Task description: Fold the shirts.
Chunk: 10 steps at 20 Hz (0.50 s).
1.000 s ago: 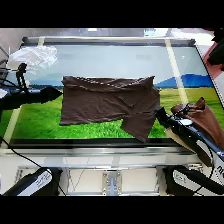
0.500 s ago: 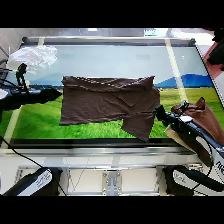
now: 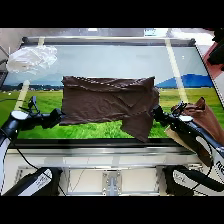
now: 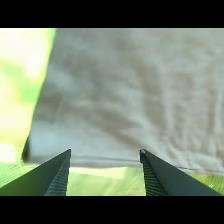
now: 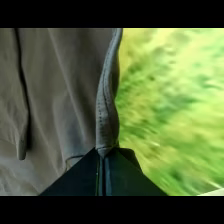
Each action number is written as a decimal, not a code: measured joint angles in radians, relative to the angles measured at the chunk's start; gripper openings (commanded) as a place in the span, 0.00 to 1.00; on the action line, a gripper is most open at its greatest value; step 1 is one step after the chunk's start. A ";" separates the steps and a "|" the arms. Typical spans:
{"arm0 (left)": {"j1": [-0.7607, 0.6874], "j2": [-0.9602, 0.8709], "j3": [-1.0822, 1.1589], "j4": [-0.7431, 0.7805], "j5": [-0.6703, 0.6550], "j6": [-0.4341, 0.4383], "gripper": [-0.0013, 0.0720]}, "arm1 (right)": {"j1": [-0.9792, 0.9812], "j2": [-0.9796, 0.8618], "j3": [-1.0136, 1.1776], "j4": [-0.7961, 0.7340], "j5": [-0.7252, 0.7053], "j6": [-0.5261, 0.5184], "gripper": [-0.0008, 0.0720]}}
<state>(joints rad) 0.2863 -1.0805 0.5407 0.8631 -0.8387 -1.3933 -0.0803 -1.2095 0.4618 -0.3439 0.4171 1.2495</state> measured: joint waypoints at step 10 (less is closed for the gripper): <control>0.000 0.008 -0.067 0.008 0.051 -0.151 0.66 | 0.000 0.000 0.000 0.003 0.019 -0.019 0.05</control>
<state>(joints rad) 0.2863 -1.0729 0.4740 0.8715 -0.7879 -1.5448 -0.0803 -1.2095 0.4618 -0.3408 0.4358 1.2304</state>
